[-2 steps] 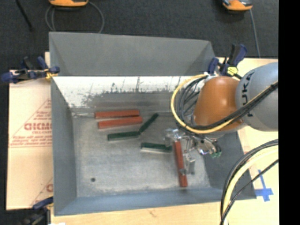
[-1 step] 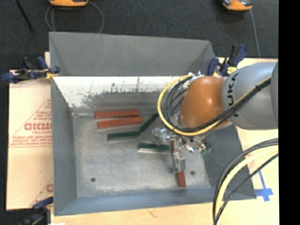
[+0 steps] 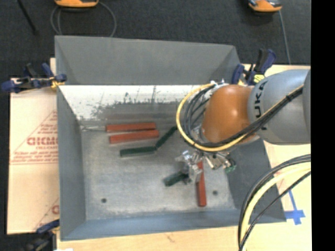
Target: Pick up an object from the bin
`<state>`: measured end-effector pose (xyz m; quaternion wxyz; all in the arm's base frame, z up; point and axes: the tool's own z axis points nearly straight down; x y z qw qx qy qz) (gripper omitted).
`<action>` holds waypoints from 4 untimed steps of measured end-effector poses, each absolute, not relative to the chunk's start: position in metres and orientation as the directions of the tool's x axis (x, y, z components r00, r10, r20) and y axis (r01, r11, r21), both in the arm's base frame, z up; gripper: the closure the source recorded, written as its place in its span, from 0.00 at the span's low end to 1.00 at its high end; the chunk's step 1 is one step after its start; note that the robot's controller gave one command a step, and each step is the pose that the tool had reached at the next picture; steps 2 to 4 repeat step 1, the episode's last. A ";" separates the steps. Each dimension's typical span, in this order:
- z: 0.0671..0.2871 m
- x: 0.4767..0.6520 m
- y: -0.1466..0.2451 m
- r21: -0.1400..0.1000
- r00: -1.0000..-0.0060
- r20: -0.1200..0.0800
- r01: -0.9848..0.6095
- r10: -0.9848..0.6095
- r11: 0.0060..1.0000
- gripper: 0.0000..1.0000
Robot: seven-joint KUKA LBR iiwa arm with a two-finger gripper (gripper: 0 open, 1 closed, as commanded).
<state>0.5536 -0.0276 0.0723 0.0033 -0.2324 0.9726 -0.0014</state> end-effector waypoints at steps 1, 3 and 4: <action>0.231 0.542 -0.032 -0.007 -0.870 -0.009 -0.492 -0.493 0.870 1.00; 0.231 0.542 -0.032 -0.007 -0.870 -0.009 -0.492 -0.493 0.870 1.00; 0.231 0.542 -0.032 -0.007 -0.870 -0.009 -0.492 -0.493 0.870 1.00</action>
Offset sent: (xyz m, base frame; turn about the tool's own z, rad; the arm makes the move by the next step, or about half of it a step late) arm -0.0142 -0.0031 0.1534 -0.0502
